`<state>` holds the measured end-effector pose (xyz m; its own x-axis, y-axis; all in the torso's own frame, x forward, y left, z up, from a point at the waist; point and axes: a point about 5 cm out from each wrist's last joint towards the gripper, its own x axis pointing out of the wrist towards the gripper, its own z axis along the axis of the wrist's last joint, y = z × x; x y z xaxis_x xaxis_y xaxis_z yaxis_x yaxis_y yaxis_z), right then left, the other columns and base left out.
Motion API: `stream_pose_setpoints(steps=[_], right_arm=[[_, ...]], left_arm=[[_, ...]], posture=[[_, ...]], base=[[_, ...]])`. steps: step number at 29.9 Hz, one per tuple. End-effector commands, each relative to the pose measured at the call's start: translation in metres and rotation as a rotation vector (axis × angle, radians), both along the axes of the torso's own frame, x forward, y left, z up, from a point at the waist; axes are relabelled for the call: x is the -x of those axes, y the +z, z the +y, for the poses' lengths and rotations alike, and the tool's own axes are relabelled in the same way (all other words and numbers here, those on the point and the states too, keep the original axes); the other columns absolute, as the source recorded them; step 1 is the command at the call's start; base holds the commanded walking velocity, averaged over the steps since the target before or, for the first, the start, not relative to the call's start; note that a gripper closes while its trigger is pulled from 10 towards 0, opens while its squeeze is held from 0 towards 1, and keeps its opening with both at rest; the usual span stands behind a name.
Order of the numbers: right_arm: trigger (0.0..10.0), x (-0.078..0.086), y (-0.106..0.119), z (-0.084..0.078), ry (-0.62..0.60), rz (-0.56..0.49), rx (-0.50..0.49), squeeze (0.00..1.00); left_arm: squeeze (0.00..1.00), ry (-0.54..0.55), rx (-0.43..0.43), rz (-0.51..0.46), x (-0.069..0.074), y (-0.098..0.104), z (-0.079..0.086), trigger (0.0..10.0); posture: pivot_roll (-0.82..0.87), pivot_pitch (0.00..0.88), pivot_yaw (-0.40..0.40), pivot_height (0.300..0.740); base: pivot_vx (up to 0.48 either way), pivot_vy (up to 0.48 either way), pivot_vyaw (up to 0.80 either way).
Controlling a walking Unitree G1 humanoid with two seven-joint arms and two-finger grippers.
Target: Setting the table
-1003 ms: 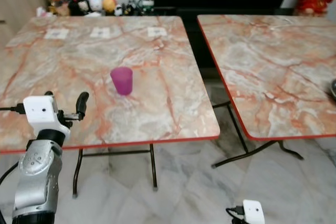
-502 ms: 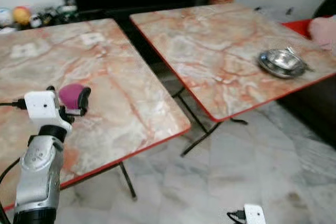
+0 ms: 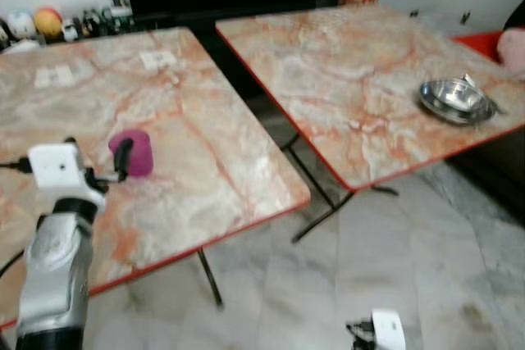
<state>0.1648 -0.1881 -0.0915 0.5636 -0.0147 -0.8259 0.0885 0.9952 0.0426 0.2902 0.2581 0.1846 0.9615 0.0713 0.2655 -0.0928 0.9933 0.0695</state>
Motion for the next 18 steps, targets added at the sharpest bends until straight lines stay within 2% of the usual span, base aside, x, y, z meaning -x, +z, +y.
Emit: stream_pose_setpoints(steps=[1,11,18], right_arm=[[10.0,0.0021,-0.0005,-0.0027,-0.012,0.002,-0.001,0.00],[10.0,0.0013,-0.0001,-0.0022,-0.004,-0.003,-0.001,0.00],[10.0,0.0015,-0.0001,-0.0024,-0.009,-0.003,-0.003,0.00]], left_arm=[[0.00,0.013,-0.003,0.003,0.0000,0.0010,0.0004,10.0],[0.00,0.030,0.014,0.020,-0.0002,-0.0018,0.0026,10.0],[0.00,0.005,0.024,0.037,-0.0016,-0.0039,-0.0021,10.0]], posture=[[0.18,0.041,-0.056,0.740],[0.18,0.042,-0.056,0.740],[0.18,0.041,-0.055,0.740]], base=[[0.000,0.000,0.00],[0.000,0.000,0.00],[0.000,0.000,0.00]])
